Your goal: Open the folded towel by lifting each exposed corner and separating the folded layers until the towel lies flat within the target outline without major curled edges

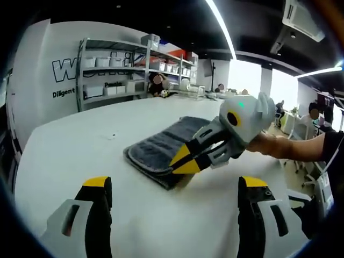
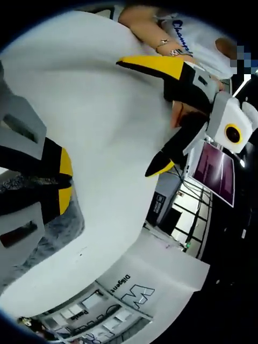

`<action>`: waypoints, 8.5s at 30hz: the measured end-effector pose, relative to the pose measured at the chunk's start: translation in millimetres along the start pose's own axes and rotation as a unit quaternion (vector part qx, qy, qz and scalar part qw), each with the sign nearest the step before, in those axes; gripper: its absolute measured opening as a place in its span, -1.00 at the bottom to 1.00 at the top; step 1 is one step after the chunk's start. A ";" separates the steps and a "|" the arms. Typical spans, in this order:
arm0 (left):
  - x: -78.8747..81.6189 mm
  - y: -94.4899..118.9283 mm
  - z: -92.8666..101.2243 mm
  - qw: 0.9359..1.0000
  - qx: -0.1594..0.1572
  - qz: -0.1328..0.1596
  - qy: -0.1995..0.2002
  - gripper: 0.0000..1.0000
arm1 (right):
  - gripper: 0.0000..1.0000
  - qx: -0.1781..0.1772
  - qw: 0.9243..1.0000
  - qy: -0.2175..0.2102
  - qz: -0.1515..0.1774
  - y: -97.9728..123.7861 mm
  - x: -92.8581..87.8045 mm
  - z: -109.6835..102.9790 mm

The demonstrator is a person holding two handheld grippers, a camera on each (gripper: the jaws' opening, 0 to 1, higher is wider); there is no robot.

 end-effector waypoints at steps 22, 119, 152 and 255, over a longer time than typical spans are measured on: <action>-1.7 -1.1 -2.2 1.000 0.000 -0.001 0.006 0.91 | -0.98 -0.094 0.988 -0.120 -0.001 40.2 -27.4 92.3; -4.2 -4.2 -0.8 1.000 -0.002 -0.017 0.002 0.90 | -1.00 -0.196 0.955 -0.214 -0.058 141.8 -121.6 184.7; -9.2 -5.9 -0.1 1.000 0.001 -0.023 0.005 0.90 | -1.00 -0.324 0.914 -0.206 -0.131 220.7 -187.7 279.0; -15.2 5.1 -6.5 0.999 0.033 -0.040 0.001 0.88 | -0.83 -0.497 0.755 -0.101 -0.416 348.4 -467.9 410.4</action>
Point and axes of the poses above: the point that each gripper's makers call its tool centre point, and the gripper's own axes: y roughly backward along the fingers, z roughly to its right, x roughly out of its top, the point moved 2 cm from there along y, roughly backward along the fingers, and after that the axes turned 14 degrees about -x, right-handed, at the moved point
